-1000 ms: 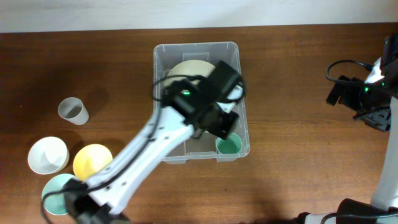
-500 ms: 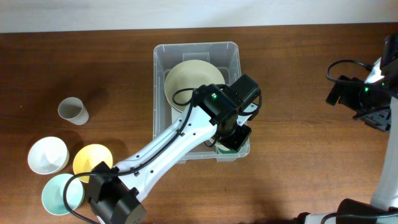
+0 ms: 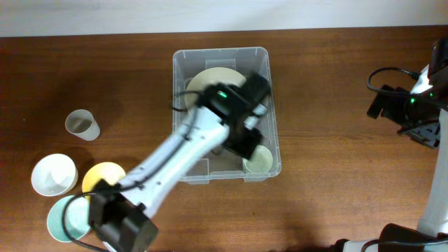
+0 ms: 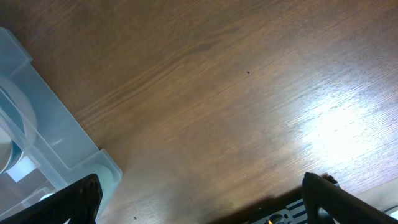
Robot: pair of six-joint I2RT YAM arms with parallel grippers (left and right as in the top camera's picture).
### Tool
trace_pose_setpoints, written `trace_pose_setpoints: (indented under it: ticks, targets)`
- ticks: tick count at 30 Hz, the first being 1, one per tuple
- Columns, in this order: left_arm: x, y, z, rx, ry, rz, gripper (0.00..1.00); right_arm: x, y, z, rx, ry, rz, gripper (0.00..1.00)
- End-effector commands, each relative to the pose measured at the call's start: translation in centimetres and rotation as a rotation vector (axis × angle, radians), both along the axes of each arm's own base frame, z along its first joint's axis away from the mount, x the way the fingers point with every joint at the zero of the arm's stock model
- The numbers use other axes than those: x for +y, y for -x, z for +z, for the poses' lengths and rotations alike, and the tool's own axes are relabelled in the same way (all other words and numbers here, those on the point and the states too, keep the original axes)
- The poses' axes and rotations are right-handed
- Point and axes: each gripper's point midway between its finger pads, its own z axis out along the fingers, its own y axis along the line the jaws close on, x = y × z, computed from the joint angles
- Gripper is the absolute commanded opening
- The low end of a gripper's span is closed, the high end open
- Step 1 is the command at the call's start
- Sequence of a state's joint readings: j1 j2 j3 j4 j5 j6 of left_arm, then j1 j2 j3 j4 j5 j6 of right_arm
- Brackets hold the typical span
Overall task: Pack container
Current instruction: 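Drop the cream cup into the mint cup in the bin with the left gripper, then grasp the grey cup with the left gripper and lift it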
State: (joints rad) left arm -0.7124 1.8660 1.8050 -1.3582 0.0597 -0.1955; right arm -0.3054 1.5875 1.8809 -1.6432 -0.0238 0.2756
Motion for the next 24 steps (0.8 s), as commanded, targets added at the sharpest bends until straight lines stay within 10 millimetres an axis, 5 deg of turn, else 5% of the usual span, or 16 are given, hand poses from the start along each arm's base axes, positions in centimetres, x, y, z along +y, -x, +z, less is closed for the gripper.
trace_pose_setpoints:
  ticks: [1,6,8,11,17,24]
  targets:
    - [10.1,-5.9,5.4,-0.227,-0.078,0.263,0.79,-0.2,0.0,0.0,0.006,0.017,0.008,0.98]
    - [22.4,-9.4,5.9,-0.243,-0.112,0.602,0.85,-0.2,0.0,0.0,0.006,0.017,0.008,0.98]
    - [28.3,-10.4,4.4,-0.207,-0.124,0.757,0.84,-0.2,0.0,0.0,0.006,0.017,0.008,0.98]
    - [32.5,-11.5,1.0,-0.126,-0.114,0.84,0.84,-0.2,0.0,0.0,0.006,0.017,0.008,0.98]
    - [36.1,-12.0,-6.5,0.045,-0.158,0.914,0.84,-0.2,0.0,-0.1,0.007,0.017,0.008,0.98]
    - [38.1,-12.0,-12.2,0.149,-0.18,0.952,0.84,-0.1,0.2,-0.1,0.014,0.015,0.008,0.98]
